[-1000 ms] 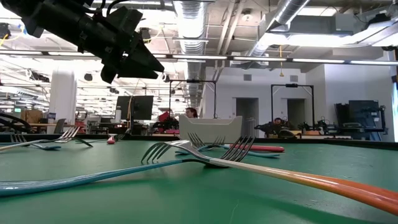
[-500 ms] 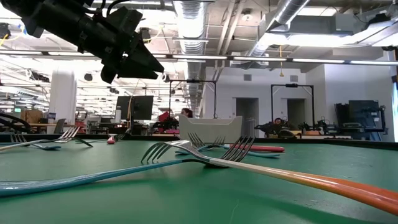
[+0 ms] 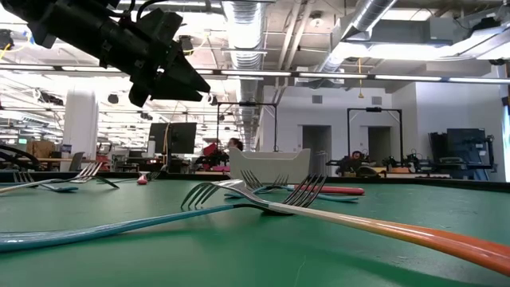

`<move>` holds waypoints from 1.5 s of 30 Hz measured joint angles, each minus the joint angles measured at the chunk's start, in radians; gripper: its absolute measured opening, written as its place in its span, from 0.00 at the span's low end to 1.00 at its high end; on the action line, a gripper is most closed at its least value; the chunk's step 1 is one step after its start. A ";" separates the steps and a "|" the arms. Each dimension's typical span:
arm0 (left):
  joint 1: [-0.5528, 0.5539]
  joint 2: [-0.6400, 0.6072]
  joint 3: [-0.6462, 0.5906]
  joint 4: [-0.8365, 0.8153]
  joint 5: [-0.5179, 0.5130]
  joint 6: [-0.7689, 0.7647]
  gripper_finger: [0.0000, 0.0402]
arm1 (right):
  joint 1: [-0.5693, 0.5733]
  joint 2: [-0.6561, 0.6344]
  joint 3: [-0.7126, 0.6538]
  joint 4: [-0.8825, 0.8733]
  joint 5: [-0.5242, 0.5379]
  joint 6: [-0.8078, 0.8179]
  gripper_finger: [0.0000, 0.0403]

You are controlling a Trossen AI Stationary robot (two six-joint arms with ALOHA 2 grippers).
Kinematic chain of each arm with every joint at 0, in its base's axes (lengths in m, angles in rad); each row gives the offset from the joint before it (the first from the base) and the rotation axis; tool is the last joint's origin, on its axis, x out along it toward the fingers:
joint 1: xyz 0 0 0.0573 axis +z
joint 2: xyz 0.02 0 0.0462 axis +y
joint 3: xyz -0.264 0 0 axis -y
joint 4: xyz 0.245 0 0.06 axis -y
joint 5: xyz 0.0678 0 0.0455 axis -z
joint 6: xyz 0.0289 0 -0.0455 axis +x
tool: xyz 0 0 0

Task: Sort silverware by color (type)
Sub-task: Adjust the orange fork in the transparent bin, then adjust the transparent bin

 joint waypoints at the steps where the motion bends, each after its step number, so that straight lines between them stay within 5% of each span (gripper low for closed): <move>1: 0.000 0.000 0.000 0.000 0.000 -0.001 0.36 | 0.002 -0.014 0.000 -0.004 0.030 0.003 0.03; 9: 0.000 0.000 0.000 -0.001 0.000 -0.003 0.36 | 0.013 -0.047 0.000 0.000 0.210 0.086 0.03; 23: -0.001 0.000 0.000 -0.033 -0.006 -0.003 0.36 | 0.033 0.171 0.000 0.011 -0.156 0.224 0.16; 33: 0.000 0.000 0.000 -0.024 -0.007 0.002 0.36 | 0.028 0.127 0.000 -0.015 -0.119 0.206 0.31; 39: 0.000 0.000 0.000 -0.024 -0.008 0.002 0.36 | -0.011 0.118 0.001 0.106 0.056 0.024 0.31; 45: 0.000 0.000 0.000 -0.024 -0.006 0.002 0.36 | -0.137 0.198 0.001 0.207 -0.078 -0.257 0.28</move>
